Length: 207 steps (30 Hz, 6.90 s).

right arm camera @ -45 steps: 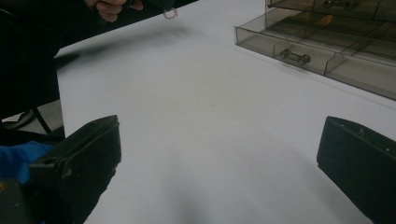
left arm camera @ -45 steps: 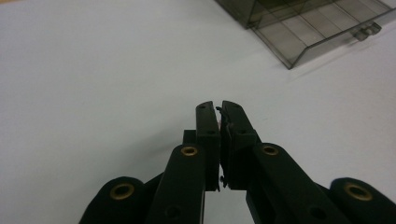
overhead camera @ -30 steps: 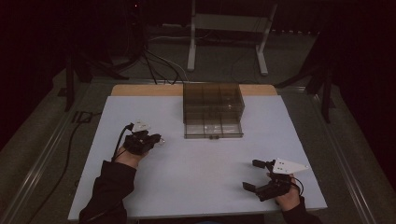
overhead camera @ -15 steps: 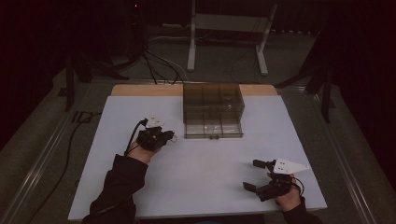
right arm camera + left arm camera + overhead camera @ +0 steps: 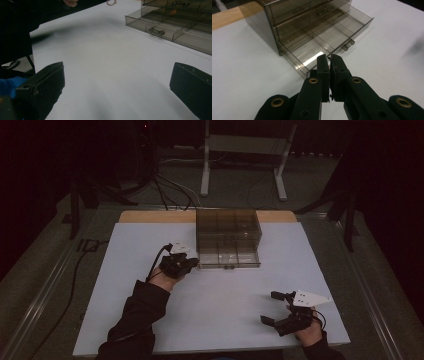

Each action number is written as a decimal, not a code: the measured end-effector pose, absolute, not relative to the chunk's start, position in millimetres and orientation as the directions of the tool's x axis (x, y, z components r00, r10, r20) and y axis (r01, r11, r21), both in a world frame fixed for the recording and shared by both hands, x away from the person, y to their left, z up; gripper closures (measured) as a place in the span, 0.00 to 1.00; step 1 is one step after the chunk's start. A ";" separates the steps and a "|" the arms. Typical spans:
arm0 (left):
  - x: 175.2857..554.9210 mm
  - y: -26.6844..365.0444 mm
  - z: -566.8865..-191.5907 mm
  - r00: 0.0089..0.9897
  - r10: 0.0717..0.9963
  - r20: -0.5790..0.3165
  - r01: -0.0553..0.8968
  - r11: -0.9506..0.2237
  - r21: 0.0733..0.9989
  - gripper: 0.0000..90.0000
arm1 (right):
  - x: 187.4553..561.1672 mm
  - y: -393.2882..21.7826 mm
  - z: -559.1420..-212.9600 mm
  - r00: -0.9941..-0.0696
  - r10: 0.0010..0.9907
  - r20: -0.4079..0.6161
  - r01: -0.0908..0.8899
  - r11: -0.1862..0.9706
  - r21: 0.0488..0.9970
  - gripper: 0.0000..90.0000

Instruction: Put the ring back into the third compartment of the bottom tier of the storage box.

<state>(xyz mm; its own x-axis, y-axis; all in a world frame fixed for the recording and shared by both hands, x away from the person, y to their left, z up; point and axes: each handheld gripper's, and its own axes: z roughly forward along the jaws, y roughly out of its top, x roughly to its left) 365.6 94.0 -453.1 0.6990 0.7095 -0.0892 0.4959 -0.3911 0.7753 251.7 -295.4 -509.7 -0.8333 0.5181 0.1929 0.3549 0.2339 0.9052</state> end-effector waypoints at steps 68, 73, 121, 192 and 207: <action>416.5 -25.6 -434.2 0.807 0.583 -0.097 0.396 -0.412 0.821 0.98 | 249.3 -300.1 -507.0 -0.835 0.514 0.196 0.348 0.219 0.911 0.00; 421.4 -31.9 -437.1 0.804 0.585 -0.107 0.405 -0.407 0.819 0.98 | 249.0 -300.0 -506.7 -0.837 0.513 0.193 0.345 0.221 0.912 0.00; 426.0 -73.3 -441.3 0.801 0.593 -0.083 0.402 -0.430 0.808 0.49 | 246.6 -300.8 -506.4 -0.835 0.512 0.203 0.351 0.212 0.912 0.00; 358.1 51.4 -409.6 0.766 0.642 0.020 0.378 -0.476 0.794 0.01 | 251.2 -293.9 -509.5 -0.833 0.516 0.200 0.362 0.235 0.902 0.00; 336.9 103.5 -420.9 0.697 0.717 0.002 0.430 -0.420 0.799 0.01 | 251.4 -293.5 -509.1 -0.830 0.522 0.196 0.359 0.232 0.904 0.00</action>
